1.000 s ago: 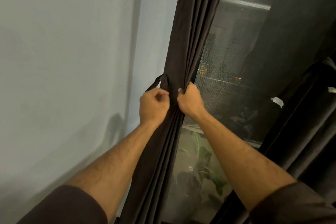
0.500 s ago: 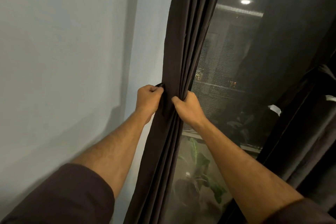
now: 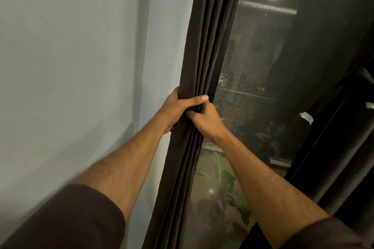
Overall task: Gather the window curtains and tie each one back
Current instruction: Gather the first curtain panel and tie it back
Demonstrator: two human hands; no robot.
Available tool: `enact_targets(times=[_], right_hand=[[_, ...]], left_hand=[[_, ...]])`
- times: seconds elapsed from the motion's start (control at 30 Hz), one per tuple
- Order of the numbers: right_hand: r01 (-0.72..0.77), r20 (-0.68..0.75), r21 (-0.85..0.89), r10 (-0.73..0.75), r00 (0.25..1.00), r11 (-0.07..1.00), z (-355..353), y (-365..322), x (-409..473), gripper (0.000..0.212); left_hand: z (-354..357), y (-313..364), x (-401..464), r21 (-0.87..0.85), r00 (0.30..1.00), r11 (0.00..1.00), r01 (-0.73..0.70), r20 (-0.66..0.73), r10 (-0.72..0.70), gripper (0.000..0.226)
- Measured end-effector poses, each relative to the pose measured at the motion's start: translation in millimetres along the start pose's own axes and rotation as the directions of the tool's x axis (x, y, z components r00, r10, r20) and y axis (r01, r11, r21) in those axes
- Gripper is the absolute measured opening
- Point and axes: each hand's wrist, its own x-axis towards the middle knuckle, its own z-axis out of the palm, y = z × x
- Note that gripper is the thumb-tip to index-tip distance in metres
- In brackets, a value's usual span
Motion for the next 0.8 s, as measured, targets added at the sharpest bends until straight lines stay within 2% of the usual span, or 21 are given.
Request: enact_targets(times=[0.07, 0.13, 0.17, 0.23, 0.27, 0.33, 0.37, 0.47, 0.6, 0.7, 0.8], right_hand=[[-0.076, 0.140, 0.129, 0.058, 0.989, 0.989, -2, 0, -6, 0.023], [-0.155, 0.237, 0.352, 0.072, 0.969, 0.923, -6, 3, -11, 0.026], [-0.180, 0.231, 0.454, 0.079, 0.970, 0.873, -9, 5, -9, 0.032], [-0.198, 0.107, 0.574, 0.167, 0.980, 0.795, -16, 8, -1, 0.032], [-0.186, 0.003, 0.574, 0.224, 0.975, 0.798, -21, 9, 5, 0.031], [-0.150, -0.199, 0.449, 0.262, 0.944, 0.881, -28, 14, 16, 0.022], [-0.144, -0.230, 0.391, 0.248, 0.941, 0.909, -30, 17, 23, 0.019], [-0.189, -0.120, 0.347, 0.243, 0.963, 0.919, -31, 17, 40, 0.035], [-0.263, 0.063, 0.216, 0.256, 0.965, 0.940, -34, 7, 60, 0.027], [-0.189, 0.017, 0.095, 0.188, 0.982, 0.977, -33, 3, 67, 0.029], [-0.138, 0.042, 0.116, 0.134, 0.990, 0.984, -30, 5, 72, 0.033]], left_hand=[[-2, 0, 2, 0.085, 0.999, 0.996, 0.013, -0.042, -0.010, 0.081], [-5, -1, 4, 0.109, 0.997, 0.994, 0.024, -0.075, -0.016, 0.058], [-7, 1, 5, 0.110, 0.995, 0.993, 0.030, -0.095, -0.019, 0.042], [-9, 4, 5, 0.124, 0.991, 0.992, 0.040, -0.135, -0.023, 0.017], [-11, 3, 7, 0.136, 0.989, 0.990, 0.039, -0.149, -0.018, 0.011], [-14, 2, 9, 0.137, 0.987, 0.990, 0.040, -0.158, -0.018, 0.012], [-16, 1, 10, 0.136, 0.987, 0.990, 0.044, -0.158, -0.023, 0.015], [-15, 1, 12, 0.143, 0.991, 0.989, 0.027, -0.131, -0.009, 0.019], [-12, 2, 15, 0.171, 0.993, 0.985, 0.015, -0.114, 0.005, 0.025], [-11, 1, 18, 0.184, 0.992, 0.983, 0.017, -0.126, 0.006, 0.022], [-11, 0, 22, 0.184, 0.990, 0.983, 0.017, -0.141, 0.009, 0.029]])
